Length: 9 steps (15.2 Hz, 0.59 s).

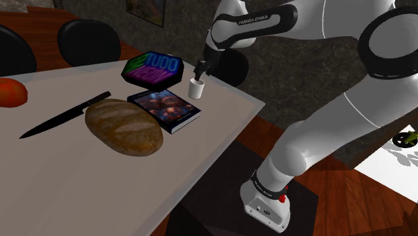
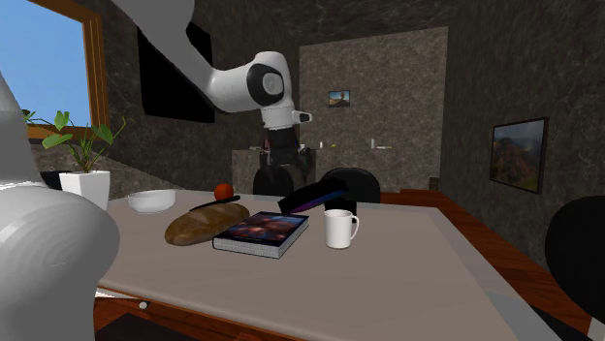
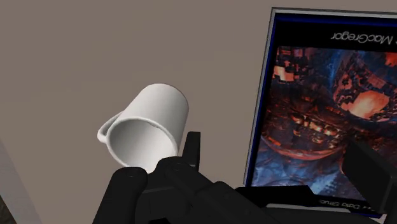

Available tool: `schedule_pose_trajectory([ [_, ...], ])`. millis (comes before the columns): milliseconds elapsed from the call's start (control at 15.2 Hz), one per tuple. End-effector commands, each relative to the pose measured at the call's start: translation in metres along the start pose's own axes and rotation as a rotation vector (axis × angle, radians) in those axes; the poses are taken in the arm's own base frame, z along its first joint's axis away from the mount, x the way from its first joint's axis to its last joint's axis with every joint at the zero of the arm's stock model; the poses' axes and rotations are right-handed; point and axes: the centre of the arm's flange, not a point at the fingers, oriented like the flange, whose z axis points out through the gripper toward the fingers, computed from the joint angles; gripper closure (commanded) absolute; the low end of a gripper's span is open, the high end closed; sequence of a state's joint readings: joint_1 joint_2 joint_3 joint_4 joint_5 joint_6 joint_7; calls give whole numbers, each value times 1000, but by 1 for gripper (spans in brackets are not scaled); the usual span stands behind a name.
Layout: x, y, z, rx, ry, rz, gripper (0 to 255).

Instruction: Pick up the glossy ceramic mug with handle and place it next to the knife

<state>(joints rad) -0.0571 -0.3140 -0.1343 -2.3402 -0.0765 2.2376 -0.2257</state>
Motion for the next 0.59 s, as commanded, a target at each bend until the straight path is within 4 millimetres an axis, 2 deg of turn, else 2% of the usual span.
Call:
schedule_pose_trajectory([
  [0,10,14,16,0,3,-2,0],
  [528,58,66,94,2,12,-9,0],
])
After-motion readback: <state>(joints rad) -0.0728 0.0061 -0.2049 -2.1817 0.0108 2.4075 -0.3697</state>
